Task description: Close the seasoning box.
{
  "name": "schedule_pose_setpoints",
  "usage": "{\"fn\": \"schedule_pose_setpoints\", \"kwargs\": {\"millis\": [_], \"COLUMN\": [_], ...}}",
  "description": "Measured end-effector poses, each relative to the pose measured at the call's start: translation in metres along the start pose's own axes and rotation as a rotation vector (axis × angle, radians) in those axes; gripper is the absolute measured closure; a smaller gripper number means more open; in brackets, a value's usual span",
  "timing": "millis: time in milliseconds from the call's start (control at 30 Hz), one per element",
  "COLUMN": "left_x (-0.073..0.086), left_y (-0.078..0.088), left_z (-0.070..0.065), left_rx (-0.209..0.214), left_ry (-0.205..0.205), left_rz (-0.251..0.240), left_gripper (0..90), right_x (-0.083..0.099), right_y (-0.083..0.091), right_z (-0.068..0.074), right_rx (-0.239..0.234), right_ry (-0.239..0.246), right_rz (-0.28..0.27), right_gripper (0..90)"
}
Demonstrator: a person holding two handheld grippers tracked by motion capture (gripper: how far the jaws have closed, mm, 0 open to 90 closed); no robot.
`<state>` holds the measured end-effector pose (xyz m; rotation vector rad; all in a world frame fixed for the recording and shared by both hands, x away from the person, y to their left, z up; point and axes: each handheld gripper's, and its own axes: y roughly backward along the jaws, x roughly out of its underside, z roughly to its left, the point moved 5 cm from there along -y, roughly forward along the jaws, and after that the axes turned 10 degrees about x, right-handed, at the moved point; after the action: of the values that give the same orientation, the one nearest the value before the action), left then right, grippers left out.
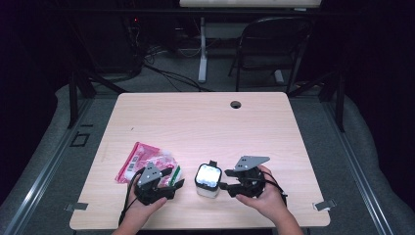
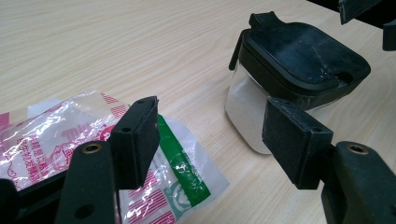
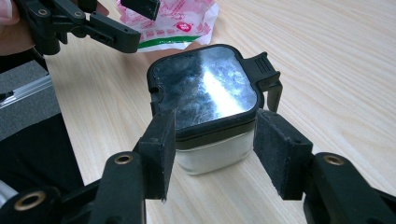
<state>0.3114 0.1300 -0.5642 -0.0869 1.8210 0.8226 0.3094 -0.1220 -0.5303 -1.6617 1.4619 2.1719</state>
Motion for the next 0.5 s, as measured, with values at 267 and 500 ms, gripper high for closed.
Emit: {"fn": "schedule_pose_setpoints", "kwargs": {"millis": [267,500], "left_x": [-0.0002,-0.0012], "left_y": [0.0007,0.0036], "left_z": [0.0001,0.0029], "left_rx": [-0.003,-0.009], "left_ry": [-0.003,0.005], "left_rz": [0.001,-0.015], "left_gripper": [36.2,36.2], "right_x": [-0.0015,-0.0015], "right_y": [0.0016,0.002], "right_z": [0.001,-0.0005], "right_rx": [0.002,0.013], "right_ry": [0.003,-0.003], "right_rz": [-0.004,-0.005], "right_gripper": [48.6,48.6]}}
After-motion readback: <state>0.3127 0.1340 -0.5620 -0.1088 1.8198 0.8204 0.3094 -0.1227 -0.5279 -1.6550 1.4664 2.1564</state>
